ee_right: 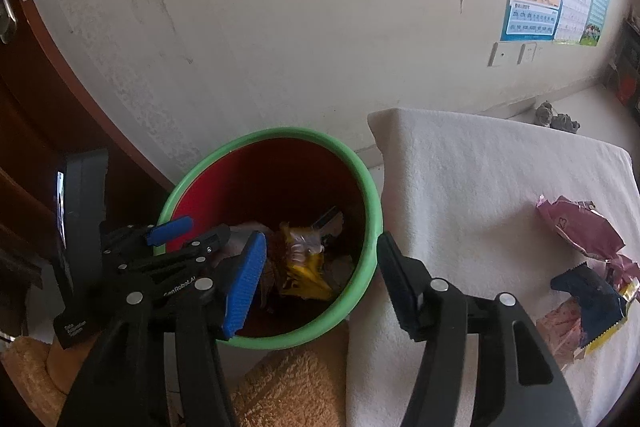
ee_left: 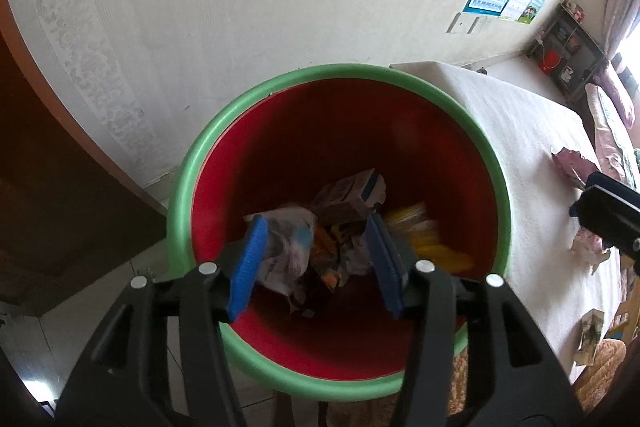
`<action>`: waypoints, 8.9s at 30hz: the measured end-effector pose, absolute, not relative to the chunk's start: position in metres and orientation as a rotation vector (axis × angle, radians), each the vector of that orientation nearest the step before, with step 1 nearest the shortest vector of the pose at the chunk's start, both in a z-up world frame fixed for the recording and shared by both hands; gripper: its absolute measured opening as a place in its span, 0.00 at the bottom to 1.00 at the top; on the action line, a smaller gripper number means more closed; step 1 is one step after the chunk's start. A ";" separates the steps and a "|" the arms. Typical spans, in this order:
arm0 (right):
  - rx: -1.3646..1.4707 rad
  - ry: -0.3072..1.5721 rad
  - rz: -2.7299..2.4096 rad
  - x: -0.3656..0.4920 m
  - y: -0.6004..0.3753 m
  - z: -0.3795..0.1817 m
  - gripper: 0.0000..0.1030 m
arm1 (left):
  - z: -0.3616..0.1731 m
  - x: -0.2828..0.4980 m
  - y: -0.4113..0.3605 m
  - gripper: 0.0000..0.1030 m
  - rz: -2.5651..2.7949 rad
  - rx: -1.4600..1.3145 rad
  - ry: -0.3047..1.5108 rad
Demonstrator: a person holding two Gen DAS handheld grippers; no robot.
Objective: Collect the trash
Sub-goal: 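Carry the plastic wrapper and snack packet over the bucket and open both grippers, then move both grippers back to the table toward the paper cup and blue wrapper, then grasp the blue foil wrapper with the left gripper while the right grasps white patterned paper cup, then carry the blue wrapper and paper cup over the bucket and open both grippers, then grasp the strawberry-print carton with the left gripper while the right grasps yellow snack box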
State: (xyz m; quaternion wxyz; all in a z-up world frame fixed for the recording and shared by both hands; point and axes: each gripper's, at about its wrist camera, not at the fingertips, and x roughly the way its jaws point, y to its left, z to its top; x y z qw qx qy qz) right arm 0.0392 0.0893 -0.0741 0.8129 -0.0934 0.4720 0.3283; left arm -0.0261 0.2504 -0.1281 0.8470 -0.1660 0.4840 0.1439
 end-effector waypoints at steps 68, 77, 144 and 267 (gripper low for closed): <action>0.152 1.283 0.189 0.001 -0.205 -0.169 0.53 | -0.104 0.073 0.013 0.50 -0.200 0.059 1.087; 0.169 1.270 0.179 0.002 -0.212 -0.165 0.55 | -0.134 0.097 -0.036 0.54 -0.261 0.198 1.153; 0.190 1.232 0.186 -0.008 -0.224 -0.146 0.42 | -0.098 0.052 0.027 0.32 -0.171 0.027 1.098; 0.451 1.198 -0.004 0.139 -0.237 -0.157 0.38 | -0.100 0.034 0.035 0.74 -0.241 -0.012 1.083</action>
